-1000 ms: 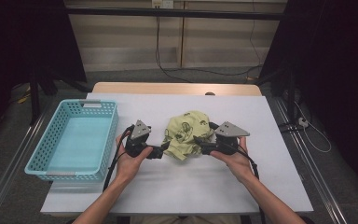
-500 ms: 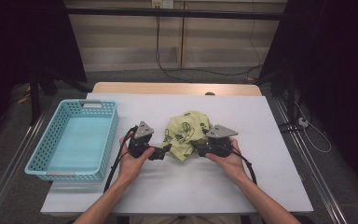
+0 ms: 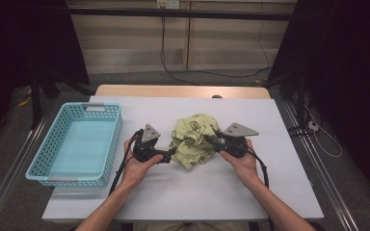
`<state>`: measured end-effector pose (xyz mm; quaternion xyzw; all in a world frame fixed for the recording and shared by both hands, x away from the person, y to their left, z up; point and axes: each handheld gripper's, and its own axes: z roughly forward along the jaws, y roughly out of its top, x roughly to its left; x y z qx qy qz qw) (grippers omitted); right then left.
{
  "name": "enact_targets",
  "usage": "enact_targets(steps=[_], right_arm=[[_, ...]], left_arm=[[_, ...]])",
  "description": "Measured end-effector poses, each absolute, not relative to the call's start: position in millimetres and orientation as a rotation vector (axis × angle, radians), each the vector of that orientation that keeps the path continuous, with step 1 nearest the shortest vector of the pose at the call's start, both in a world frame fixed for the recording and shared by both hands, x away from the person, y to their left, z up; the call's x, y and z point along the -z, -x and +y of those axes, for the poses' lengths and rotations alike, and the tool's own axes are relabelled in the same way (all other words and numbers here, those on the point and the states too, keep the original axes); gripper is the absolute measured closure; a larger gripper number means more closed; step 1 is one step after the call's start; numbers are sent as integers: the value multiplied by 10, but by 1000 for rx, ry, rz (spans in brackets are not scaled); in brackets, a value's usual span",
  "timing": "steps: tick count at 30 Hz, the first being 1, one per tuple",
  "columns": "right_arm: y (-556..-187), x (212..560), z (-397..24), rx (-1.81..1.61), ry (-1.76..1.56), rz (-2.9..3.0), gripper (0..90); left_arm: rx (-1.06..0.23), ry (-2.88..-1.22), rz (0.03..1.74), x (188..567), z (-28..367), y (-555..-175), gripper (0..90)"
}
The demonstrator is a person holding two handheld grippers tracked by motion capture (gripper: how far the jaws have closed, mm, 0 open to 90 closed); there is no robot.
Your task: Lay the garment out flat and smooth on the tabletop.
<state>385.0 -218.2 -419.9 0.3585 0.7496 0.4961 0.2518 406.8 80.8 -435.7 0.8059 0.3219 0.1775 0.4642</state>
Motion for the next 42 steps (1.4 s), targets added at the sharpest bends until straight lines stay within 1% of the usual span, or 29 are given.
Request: enact_targets(steps=[2,5,11,13,17,20,23,24,26,29,32,38,40,42], right_arm=[[-3841,4108,-2222,-1386,-976,2011,679],[-3821,3988,-2272,-1427,-965,1976,683],[-3790,3827,-2339,-1460,-951,1930,685],[-3781,3791,-2352,-1464,-945,1924,685],[-3761,3743,-2363,-1486,-940,1912,685],[-3757,3731,-2366,-1485,-935,1912,685],[-3761,3746,-2368,-1484,-934,1923,684],[-3760,3748,-2367,-1484,-940,1927,685],[-3760,3748,-2368,-1484,-942,1928,684],[-3765,3740,-2378,-1488,-940,1918,682],[-3772,3731,-2406,-1482,-939,1906,677],[-3815,3700,-2462,-1457,-955,1873,672],[-3818,3671,-2473,-1456,-956,1852,658],[-3814,3621,-2488,-1450,-947,1838,644]], left_arm=[[-435,-1973,805,4341,792,-4071,70],[-421,-1943,778,4312,772,-4064,72],[-448,-1954,733,4278,626,-4073,154],[-436,-1918,764,4284,593,-4115,183],[-422,-1937,795,4349,521,-4236,248],[-394,-1937,811,4378,494,-4303,410],[-332,-1948,810,4370,499,-4351,708],[-328,-1946,802,4359,505,-4350,769],[-328,-1940,805,4317,530,-4343,815],[-331,-1903,814,4200,622,-4355,833],[-329,-1808,826,4032,731,-4358,838],[-367,-1710,774,3625,834,-4255,839],[-389,-1690,743,3499,839,-4195,839],[-378,-1669,720,3401,844,-4136,839]])
